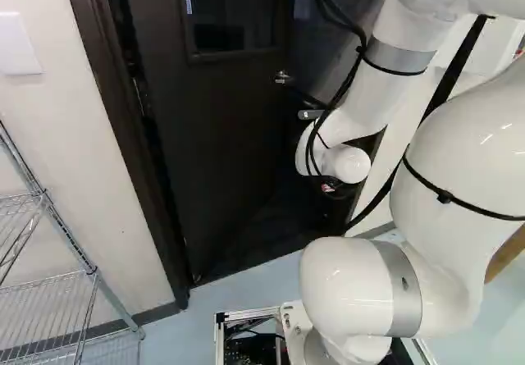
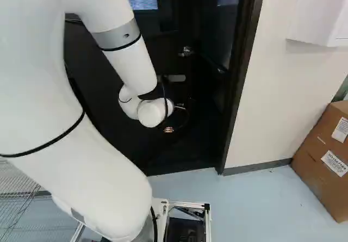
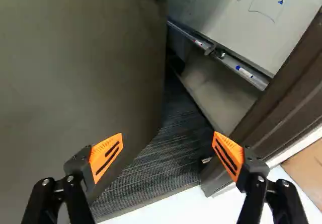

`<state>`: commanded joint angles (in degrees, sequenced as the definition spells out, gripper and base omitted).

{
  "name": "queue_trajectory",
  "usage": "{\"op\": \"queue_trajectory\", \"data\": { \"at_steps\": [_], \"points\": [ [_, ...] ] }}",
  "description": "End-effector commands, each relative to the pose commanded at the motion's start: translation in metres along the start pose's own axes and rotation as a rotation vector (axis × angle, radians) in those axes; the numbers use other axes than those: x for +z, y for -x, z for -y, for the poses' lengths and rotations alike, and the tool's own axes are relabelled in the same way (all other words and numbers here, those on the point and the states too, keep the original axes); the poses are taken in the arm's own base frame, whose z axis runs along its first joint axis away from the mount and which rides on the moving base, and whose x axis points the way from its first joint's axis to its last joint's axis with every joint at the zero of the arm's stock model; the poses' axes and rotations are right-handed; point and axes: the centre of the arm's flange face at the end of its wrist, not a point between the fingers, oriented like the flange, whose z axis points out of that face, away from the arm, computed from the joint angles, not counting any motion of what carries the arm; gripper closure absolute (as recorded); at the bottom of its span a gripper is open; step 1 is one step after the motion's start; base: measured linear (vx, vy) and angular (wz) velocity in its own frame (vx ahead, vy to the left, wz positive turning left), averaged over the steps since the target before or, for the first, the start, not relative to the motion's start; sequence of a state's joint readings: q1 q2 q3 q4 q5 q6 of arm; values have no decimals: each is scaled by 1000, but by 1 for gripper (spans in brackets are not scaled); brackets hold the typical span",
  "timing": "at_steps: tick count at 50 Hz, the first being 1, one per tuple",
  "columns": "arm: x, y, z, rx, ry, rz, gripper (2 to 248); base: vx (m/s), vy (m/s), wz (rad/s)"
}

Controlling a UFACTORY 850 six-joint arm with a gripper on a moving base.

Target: Open the door and move inside

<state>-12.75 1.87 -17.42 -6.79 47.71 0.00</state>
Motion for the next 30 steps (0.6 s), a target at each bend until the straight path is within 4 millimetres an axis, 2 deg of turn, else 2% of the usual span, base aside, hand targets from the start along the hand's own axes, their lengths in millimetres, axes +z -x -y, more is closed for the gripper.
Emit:
{"op": "queue_trajectory", "data": {
  "at_steps": [30],
  "points": [
    [0,0,0,0,0,0,3,124,25,-163]
  ]
}}
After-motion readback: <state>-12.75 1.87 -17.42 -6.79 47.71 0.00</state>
